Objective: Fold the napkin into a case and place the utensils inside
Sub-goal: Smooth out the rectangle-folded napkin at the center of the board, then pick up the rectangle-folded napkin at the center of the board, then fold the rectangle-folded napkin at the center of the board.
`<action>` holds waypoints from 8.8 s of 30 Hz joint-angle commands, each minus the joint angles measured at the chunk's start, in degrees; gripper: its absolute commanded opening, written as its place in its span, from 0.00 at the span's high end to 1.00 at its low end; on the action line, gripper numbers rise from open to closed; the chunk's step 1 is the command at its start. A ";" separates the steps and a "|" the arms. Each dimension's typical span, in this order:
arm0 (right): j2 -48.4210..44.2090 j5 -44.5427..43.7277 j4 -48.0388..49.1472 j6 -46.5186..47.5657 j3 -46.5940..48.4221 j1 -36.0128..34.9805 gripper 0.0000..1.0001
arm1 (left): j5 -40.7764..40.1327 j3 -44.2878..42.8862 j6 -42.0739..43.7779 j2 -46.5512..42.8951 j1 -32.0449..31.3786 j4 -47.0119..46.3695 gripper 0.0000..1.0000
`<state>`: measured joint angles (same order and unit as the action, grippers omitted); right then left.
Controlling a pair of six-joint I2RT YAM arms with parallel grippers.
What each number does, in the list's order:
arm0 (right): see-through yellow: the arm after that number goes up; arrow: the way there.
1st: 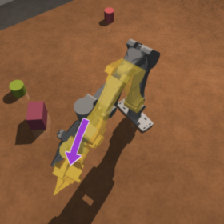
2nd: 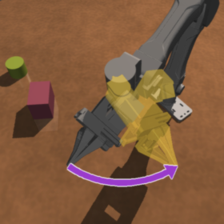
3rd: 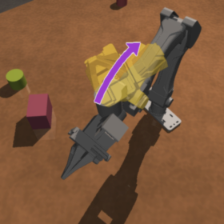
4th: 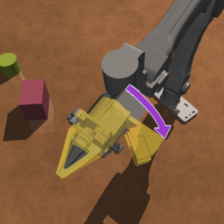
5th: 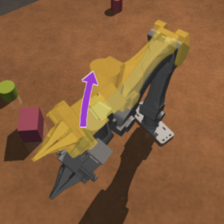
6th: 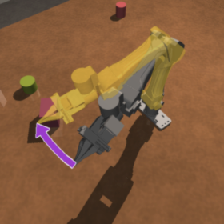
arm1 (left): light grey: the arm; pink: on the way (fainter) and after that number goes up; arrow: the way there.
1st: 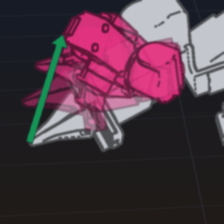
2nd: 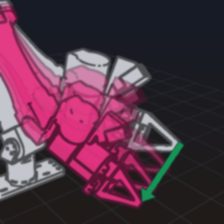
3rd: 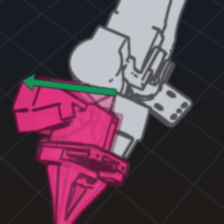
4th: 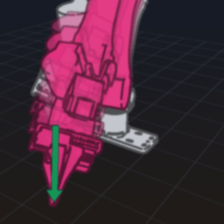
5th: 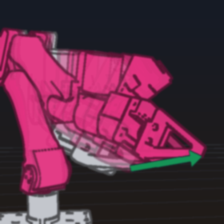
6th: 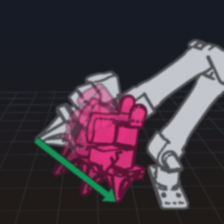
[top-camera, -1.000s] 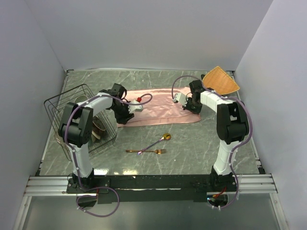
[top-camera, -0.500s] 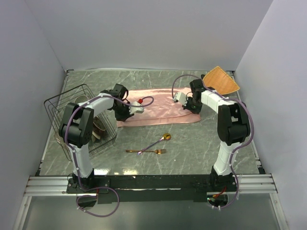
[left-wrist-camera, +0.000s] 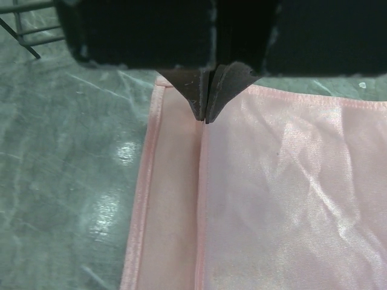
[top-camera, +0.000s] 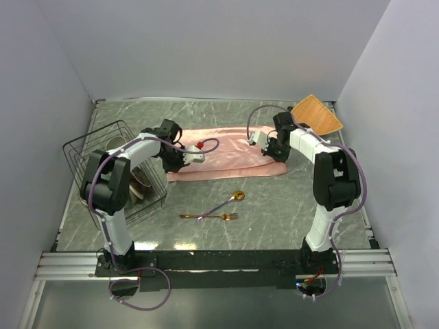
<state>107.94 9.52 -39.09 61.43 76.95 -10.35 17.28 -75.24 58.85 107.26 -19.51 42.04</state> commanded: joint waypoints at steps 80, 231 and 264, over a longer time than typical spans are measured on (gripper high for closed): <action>-2.21 2.52 -7.05 2.29 -1.27 -0.20 0.96 | -0.67 0.71 5.75 -0.82 -1.41 9.90 0.99; 11.59 1.82 -9.51 -45.08 20.17 7.18 0.53 | -4.63 -16.24 -82.93 2.94 2.73 -9.52 0.99; 12.64 4.19 -15.22 -43.94 25.62 10.00 0.51 | 5.92 -43.06 -97.34 31.87 -16.35 -25.95 0.99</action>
<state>121.84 12.78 -52.47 17.47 98.70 -0.58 21.67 -115.90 -35.22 139.17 -34.61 20.99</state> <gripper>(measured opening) 0.490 0.021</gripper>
